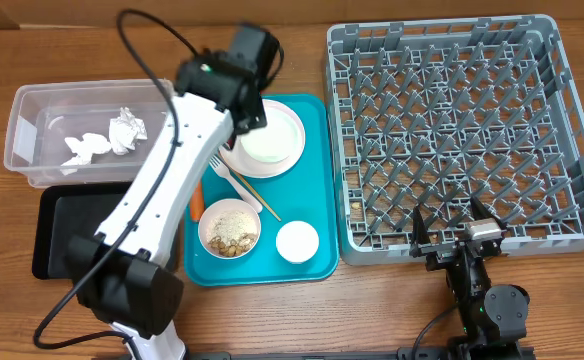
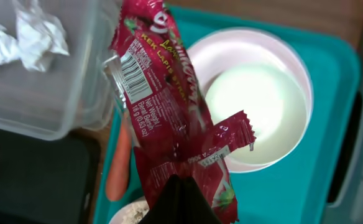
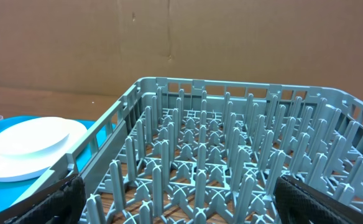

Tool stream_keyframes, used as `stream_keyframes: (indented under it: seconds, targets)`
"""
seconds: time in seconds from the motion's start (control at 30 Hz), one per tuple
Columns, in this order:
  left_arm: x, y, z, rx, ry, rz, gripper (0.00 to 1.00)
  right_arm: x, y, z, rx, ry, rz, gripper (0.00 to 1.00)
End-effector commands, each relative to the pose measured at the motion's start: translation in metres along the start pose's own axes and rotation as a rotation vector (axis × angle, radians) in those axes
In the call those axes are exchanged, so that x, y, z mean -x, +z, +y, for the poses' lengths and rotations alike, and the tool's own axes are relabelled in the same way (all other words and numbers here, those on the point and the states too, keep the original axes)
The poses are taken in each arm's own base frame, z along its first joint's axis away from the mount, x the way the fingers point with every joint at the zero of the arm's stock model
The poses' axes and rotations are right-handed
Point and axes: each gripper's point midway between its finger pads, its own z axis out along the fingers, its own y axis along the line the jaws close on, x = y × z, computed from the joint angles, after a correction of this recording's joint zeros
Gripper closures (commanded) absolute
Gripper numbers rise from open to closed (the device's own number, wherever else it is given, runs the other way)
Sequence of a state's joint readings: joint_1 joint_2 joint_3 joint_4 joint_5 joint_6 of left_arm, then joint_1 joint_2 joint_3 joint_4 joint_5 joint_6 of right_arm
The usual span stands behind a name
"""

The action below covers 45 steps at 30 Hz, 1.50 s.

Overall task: Sort waste into correct bins and load items into the dishwasher
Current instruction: 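Carry the red wrapper with the left gripper and drop it into the clear bin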

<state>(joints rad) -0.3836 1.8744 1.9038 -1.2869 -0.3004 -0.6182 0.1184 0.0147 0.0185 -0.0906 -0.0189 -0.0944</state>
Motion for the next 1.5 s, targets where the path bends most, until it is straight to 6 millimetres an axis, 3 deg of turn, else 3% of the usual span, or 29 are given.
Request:
stream_keyframes:
  seconds: [0.0, 0.13, 0.37, 0.57, 0.77, 1.17, 1.23, 1.33, 1.4, 1.47]
  targets:
    - [0.032, -0.020, 0.027, 0.008, -0.065, -0.069, 0.96, -0.001, 0.000, -0.001, -0.005, -0.004, -0.006, 0.00]
    - [0.050, -0.011, 0.080, 0.070, -0.183, -0.053, 0.96, -0.001, 0.000, -0.001, -0.005, -0.004, -0.006, 0.00]
    - [0.060, 0.004, 0.155, 0.141, -0.350, -0.014, 0.96, -0.001, 0.000, -0.001, -0.005, -0.004, -0.006, 0.00]
    - [0.060, 0.019, 0.196, 0.192, -0.438, 0.019, 0.96, -0.001, 0.000, -0.001, -0.005, -0.004, -0.006, 0.00]
    - [0.058, 0.043, 0.211, 0.207, -0.474, 0.025, 0.96, -0.001, 0.000, -0.001, -0.005, -0.004, -0.006, 0.00]
    - [0.048, 0.088, 0.208, 0.206, -0.449, 0.019, 0.82, -0.001, 0.000, -0.001, -0.005, -0.004, -0.006, 0.00]
    - [0.046, 0.094, 0.208, 0.207, -0.449, 0.021, 0.77, -0.001, 0.000, -0.001, -0.005, -0.004, -0.006, 0.00]
    - [0.043, 0.097, 0.207, 0.209, -0.448, 0.027, 0.58, -0.001, 0.000, -0.001, -0.005, -0.004, -0.006, 0.00]
    - [0.043, 0.097, 0.207, 0.207, -0.437, 0.028, 0.51, -0.001, 0.000, -0.001, -0.005, -0.004, -0.006, 0.00]
    - [0.045, 0.093, 0.207, 0.205, -0.374, 0.033, 0.74, -0.001, 0.000, -0.001, -0.005, -0.004, -0.006, 0.00]
